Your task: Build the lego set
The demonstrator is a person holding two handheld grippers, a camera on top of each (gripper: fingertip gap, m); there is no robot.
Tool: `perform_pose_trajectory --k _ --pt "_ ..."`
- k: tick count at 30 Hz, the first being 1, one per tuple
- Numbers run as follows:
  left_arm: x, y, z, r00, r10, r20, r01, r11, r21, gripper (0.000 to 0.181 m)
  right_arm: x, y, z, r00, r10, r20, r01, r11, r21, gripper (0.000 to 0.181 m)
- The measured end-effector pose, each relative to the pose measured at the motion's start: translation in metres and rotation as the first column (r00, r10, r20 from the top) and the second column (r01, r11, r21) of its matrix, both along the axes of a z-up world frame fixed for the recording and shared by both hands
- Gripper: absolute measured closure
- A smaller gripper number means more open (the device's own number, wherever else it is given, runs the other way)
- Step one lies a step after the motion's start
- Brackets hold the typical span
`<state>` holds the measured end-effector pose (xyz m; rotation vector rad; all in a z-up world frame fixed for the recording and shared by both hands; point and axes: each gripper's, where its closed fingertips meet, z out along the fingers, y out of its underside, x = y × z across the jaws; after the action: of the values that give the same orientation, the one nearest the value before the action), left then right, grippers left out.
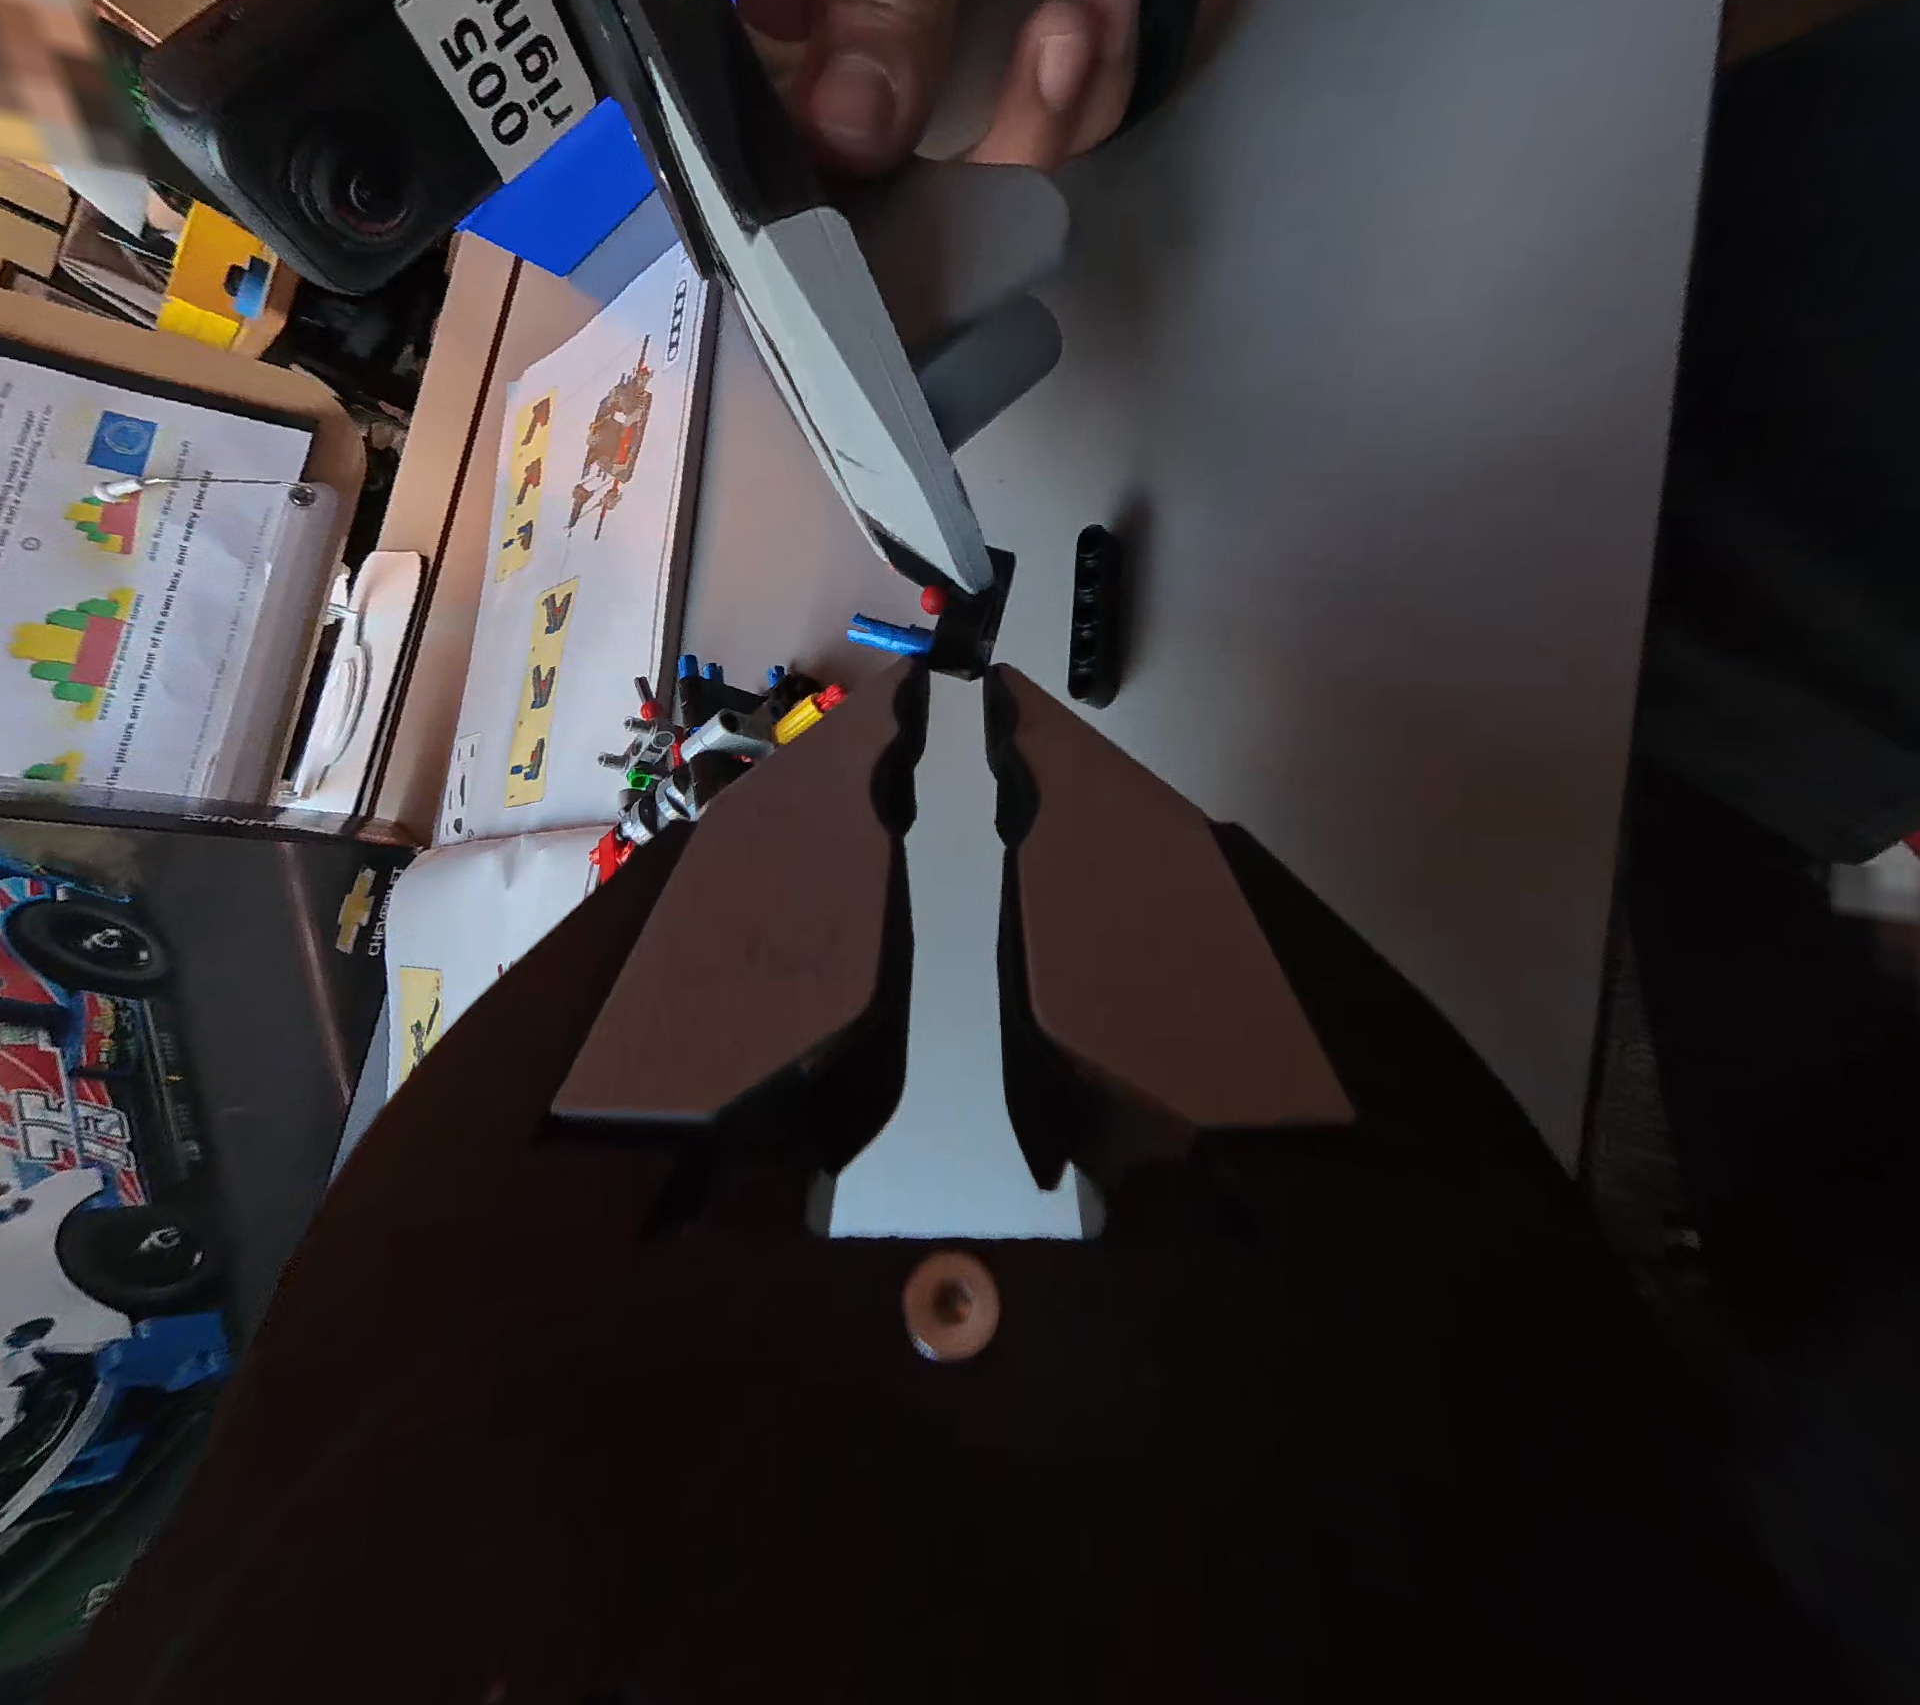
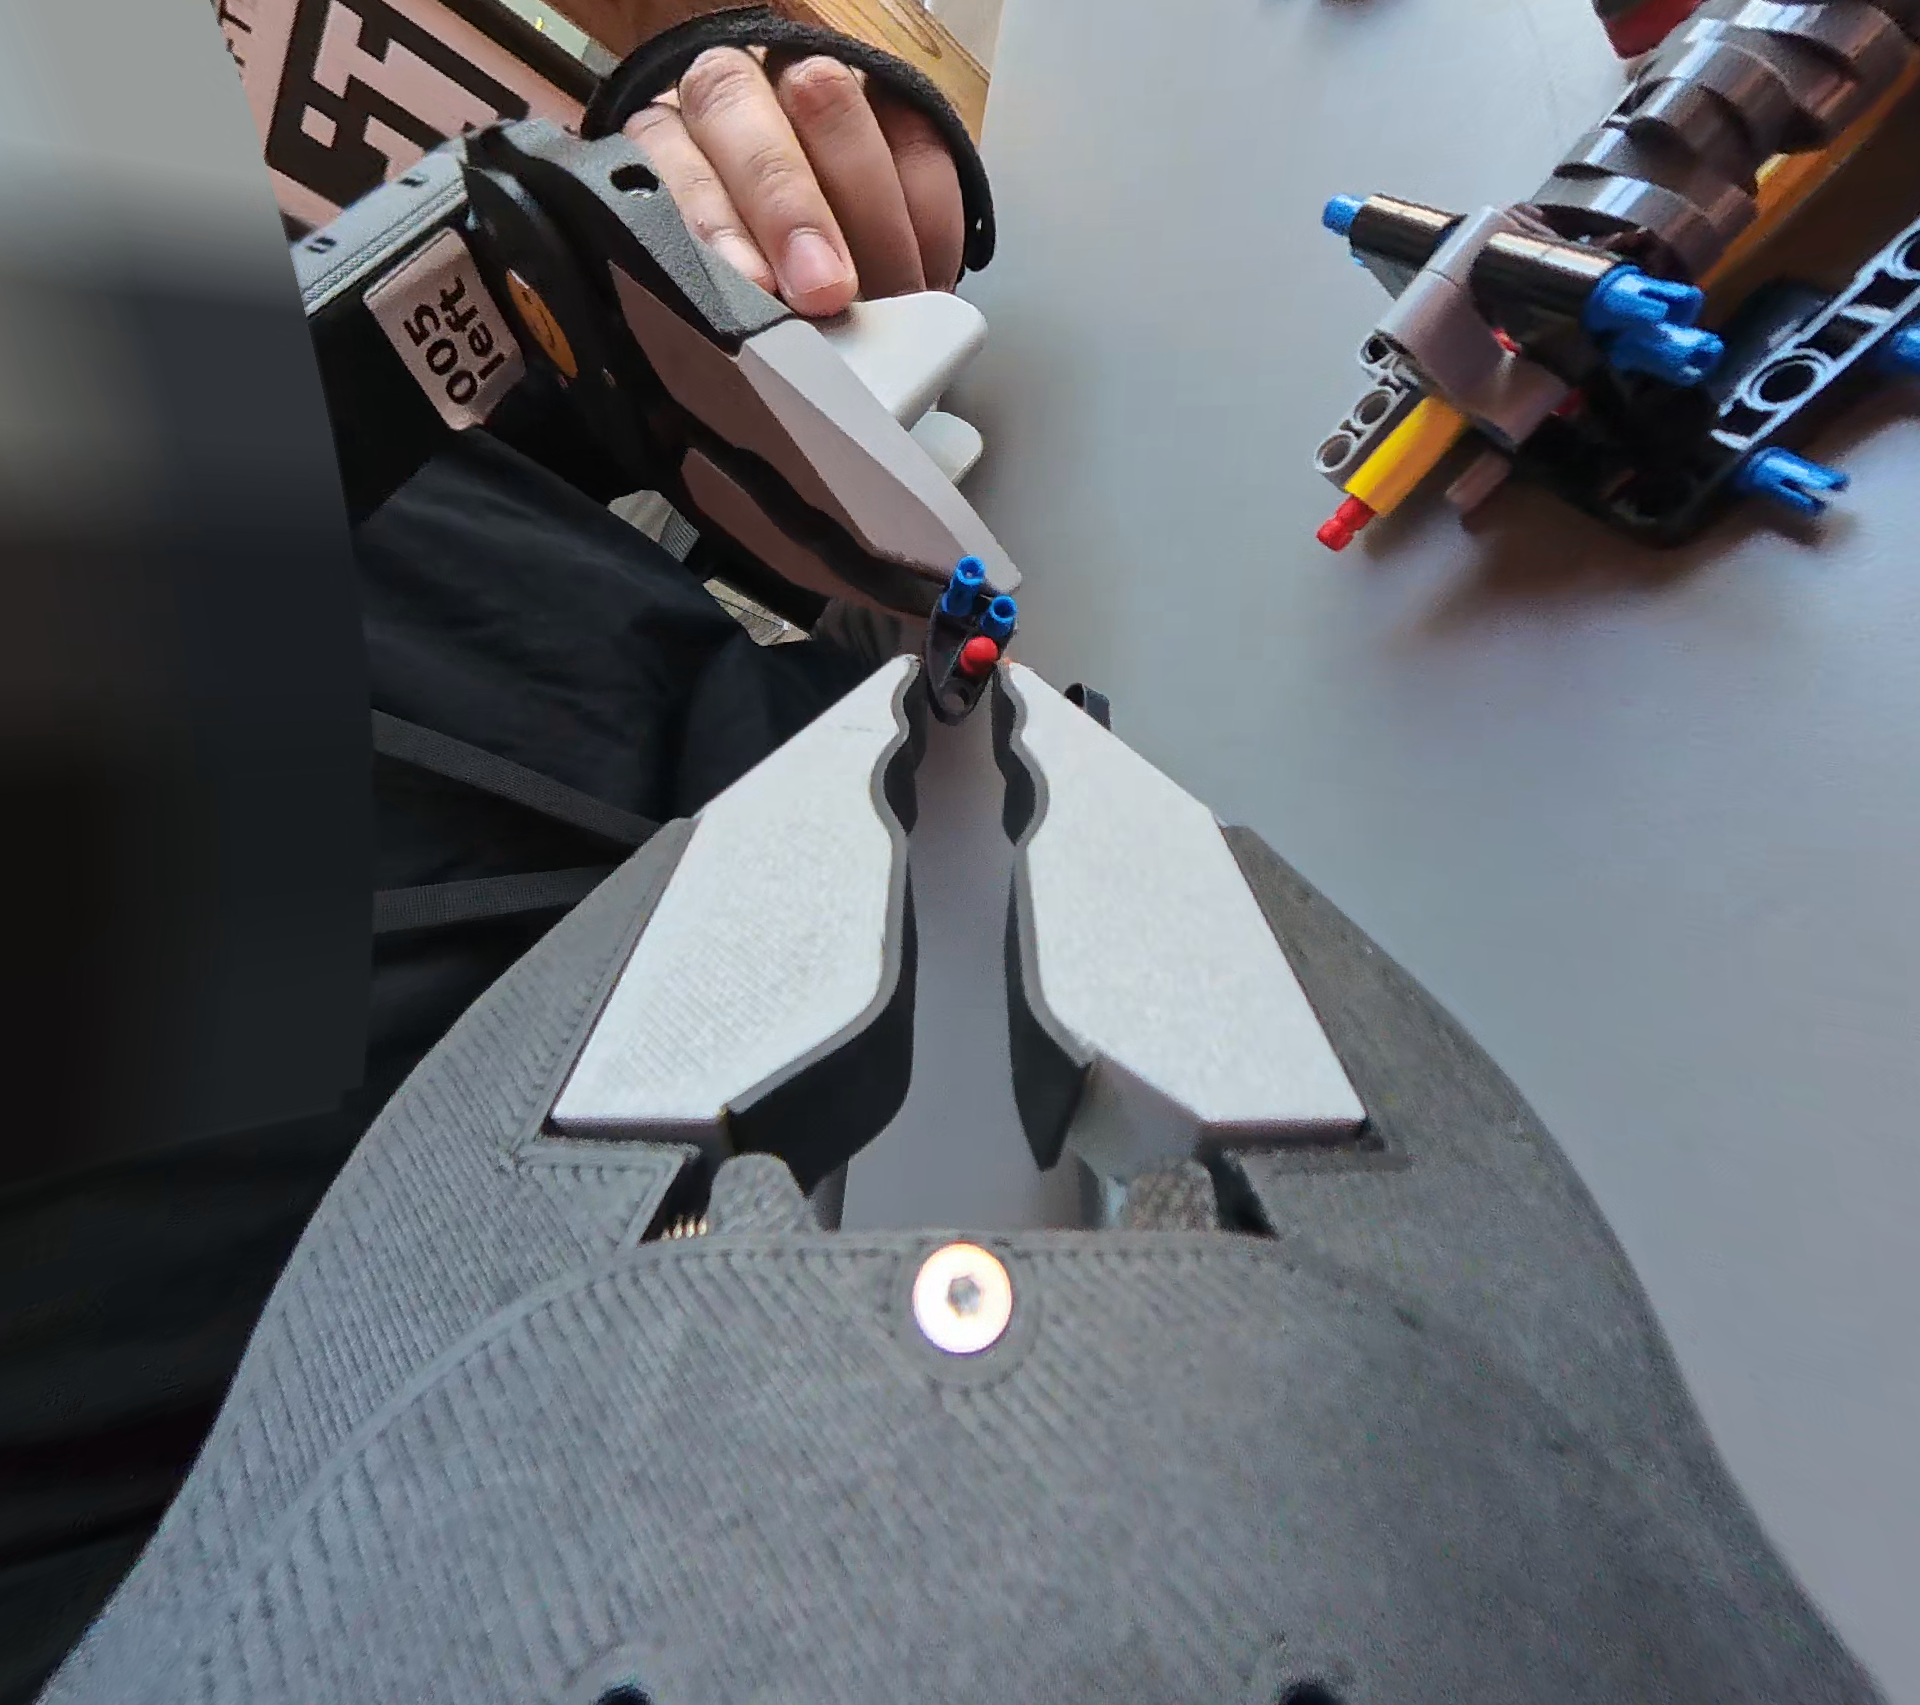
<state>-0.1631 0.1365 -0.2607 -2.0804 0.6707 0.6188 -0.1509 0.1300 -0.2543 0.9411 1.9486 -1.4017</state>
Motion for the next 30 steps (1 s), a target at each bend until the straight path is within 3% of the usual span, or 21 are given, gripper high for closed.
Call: perform_pose_trajectory --k 10,17,21,24,27,28,30 --pt "0.007 0.005 0.003 0.997 -0.015 -0.074 0.016 1.000 0.011 0.161 -0.002 0.003 -0.006 0.997 -0.026 0.078 0.026 1.000 -0.003 0.172" --pt "0.006 0.009 -0.008 0.987 -0.007 -0.162 0.000 0.999 -0.044 0.169 0.000 0.002 -0.012 0.997 -0.011 0.075 0.009 0.999 0.036 0.172" --pt "0.002 0.010 -0.006 0.992 0.026 -0.123 -0.030 0.999 -0.031 0.170 -0.004 0.003 -0.010 0.998 -0.033 0.061 0.031 0.999 0.029 0.172" --pt "-0.008 0.009 0.003 0.996 0.090 0.006 -0.091 0.996 0.014 0.171 -0.006 0.005 0.002 1.000 -0.031 -0.004 0.031 1.000 -0.005 0.170" --pt "-0.019 0.008 0.015 0.944 0.136 0.301 -0.158 0.986 0.051 0.171 -0.013 0.011 0.017 0.992 -0.063 -0.106 0.060 0.997 -0.038 0.161" --pt "-0.019 0.008 0.020 0.891 0.129 0.436 -0.173 0.983 0.063 0.171 -0.016 0.012 0.021 0.984 -0.077 -0.158 0.072 0.997 -0.040 0.158" --pt "-0.012 0.010 0.034 0.706 0.059 0.705 -0.169 0.982 0.087 0.171 -0.018 0.011 0.031 0.961 -0.098 -0.257 0.087 0.995 -0.052 0.154"
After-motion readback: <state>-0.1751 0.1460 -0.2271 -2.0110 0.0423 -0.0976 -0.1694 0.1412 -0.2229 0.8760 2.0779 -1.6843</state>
